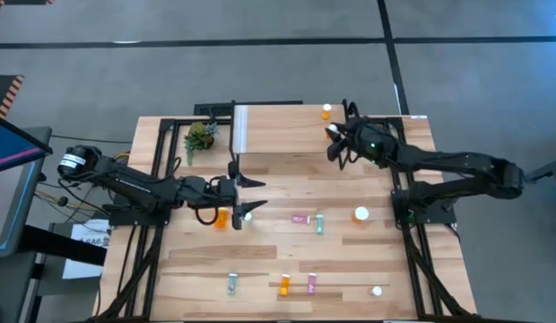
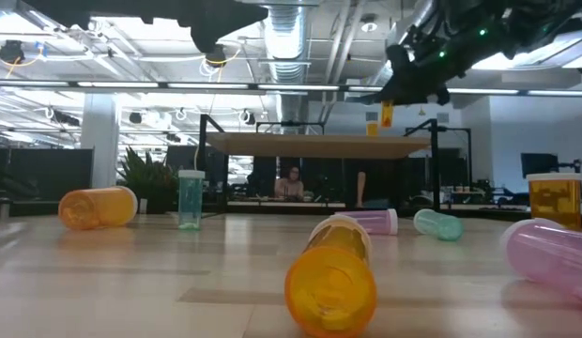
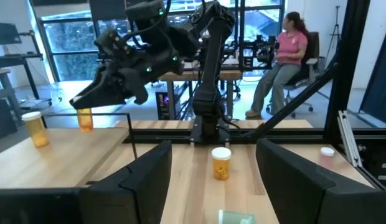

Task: Pick and place medicine bottles onto shelf by color
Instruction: Put the top small orange pill bottle on the shelf aligned with the other small orange pill bottle

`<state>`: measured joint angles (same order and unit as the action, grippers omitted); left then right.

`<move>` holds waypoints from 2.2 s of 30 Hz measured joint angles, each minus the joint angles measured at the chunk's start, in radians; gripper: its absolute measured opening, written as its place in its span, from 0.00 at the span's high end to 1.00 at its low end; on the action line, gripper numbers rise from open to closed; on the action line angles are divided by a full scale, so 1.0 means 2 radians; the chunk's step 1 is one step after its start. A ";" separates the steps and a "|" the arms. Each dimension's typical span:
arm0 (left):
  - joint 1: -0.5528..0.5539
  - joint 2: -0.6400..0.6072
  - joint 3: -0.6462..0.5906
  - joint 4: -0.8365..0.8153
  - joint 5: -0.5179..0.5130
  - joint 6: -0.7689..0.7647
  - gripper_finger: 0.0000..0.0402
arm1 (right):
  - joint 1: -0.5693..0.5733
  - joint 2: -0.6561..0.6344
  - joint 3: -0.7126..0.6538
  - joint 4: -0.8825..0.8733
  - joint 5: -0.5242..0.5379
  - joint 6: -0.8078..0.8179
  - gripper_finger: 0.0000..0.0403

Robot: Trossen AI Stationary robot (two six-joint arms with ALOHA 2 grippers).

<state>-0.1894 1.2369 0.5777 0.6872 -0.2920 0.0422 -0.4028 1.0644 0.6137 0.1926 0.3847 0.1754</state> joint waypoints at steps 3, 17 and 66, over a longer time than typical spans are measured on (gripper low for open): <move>0.000 0.000 0.000 -0.002 0.000 0.000 0.45 | -0.011 0.017 0.000 0.019 -0.009 0.000 0.64; 0.000 0.000 0.000 -0.008 0.000 0.000 0.45 | -0.046 0.094 0.031 0.028 -0.027 -0.004 0.64; 0.000 0.000 0.000 -0.009 0.001 -0.001 0.45 | -0.055 0.105 0.046 -0.005 -0.023 -0.013 0.42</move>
<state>-0.1894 1.2373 0.5777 0.6701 -0.2905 0.0406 -0.5133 1.2751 0.7062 0.1827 0.3397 0.1499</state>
